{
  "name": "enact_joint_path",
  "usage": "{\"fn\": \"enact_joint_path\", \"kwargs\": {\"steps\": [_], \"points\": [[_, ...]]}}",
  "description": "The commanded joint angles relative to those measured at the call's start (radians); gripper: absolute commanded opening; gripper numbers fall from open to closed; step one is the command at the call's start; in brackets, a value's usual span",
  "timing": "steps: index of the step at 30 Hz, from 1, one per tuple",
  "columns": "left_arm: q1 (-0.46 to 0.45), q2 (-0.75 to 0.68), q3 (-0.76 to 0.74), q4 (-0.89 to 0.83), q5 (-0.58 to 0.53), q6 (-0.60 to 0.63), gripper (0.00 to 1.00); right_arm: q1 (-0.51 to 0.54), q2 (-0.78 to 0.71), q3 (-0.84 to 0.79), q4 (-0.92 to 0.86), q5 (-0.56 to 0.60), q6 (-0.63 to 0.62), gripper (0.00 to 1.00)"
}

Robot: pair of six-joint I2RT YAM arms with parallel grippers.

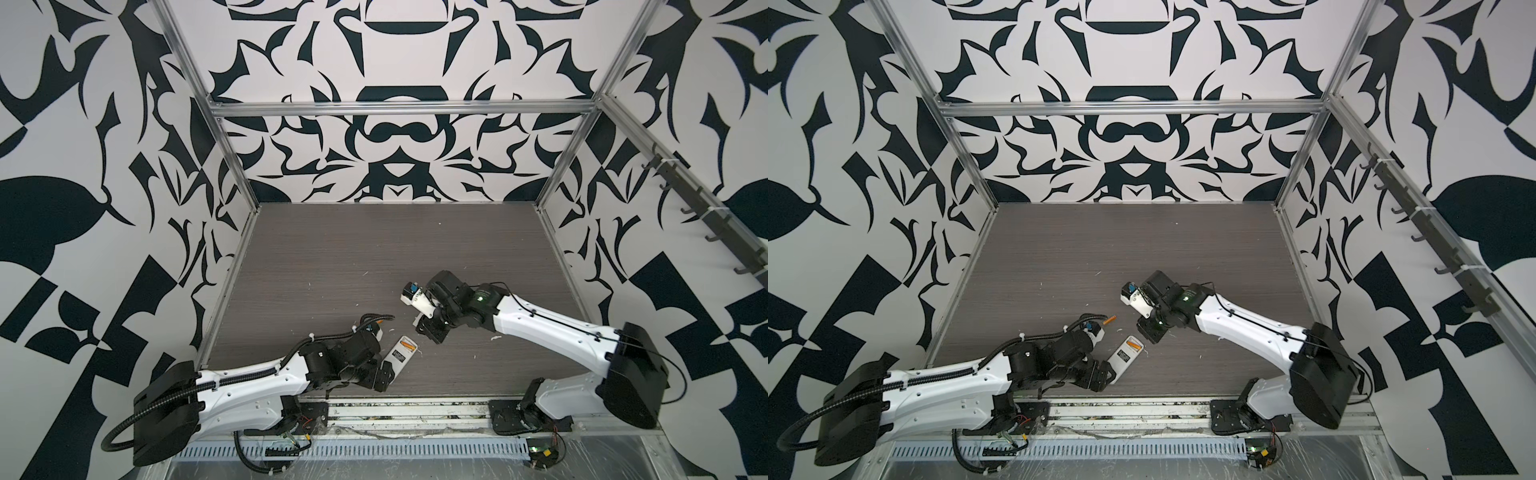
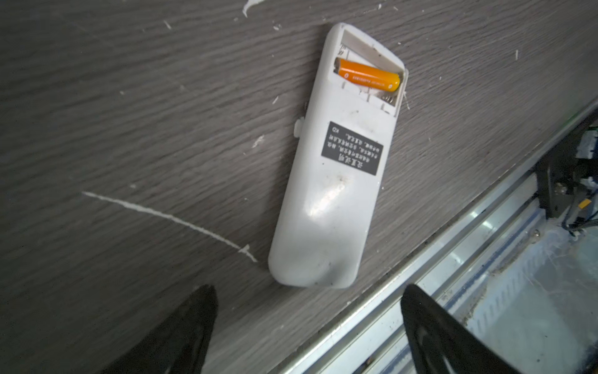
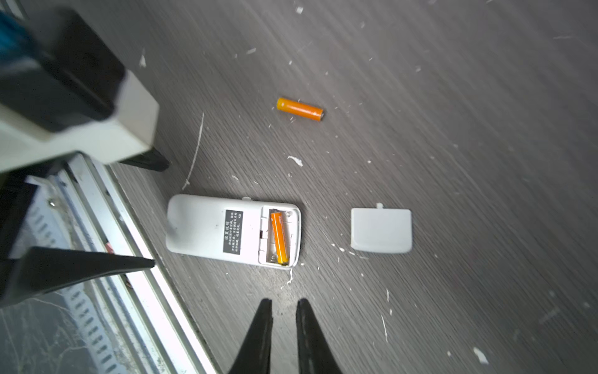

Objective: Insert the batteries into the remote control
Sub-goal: 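Move the right gripper down onto the orange battery in the compartment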

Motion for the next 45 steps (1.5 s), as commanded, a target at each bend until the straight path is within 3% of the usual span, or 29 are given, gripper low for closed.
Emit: {"fn": "enact_joint_path", "kwargs": {"steps": [1,10,28,45], "points": [[0.017,-0.027,-0.03,0.052,0.026,-0.059,0.93,0.024,0.06,0.065,0.003,-0.021,-0.116,0.18],[0.04,-0.131,-0.123,0.115,0.058,-0.112,0.87,0.084,0.185,0.115,-0.029,-0.003,-0.187,0.13],[0.052,-0.158,-0.143,0.122,0.075,-0.115,0.86,0.107,0.307,0.149,-0.063,0.082,-0.215,0.08],[0.093,-0.207,-0.168,0.119,0.099,-0.122,0.86,0.127,0.344,0.13,-0.051,0.106,-0.206,0.19]]}}
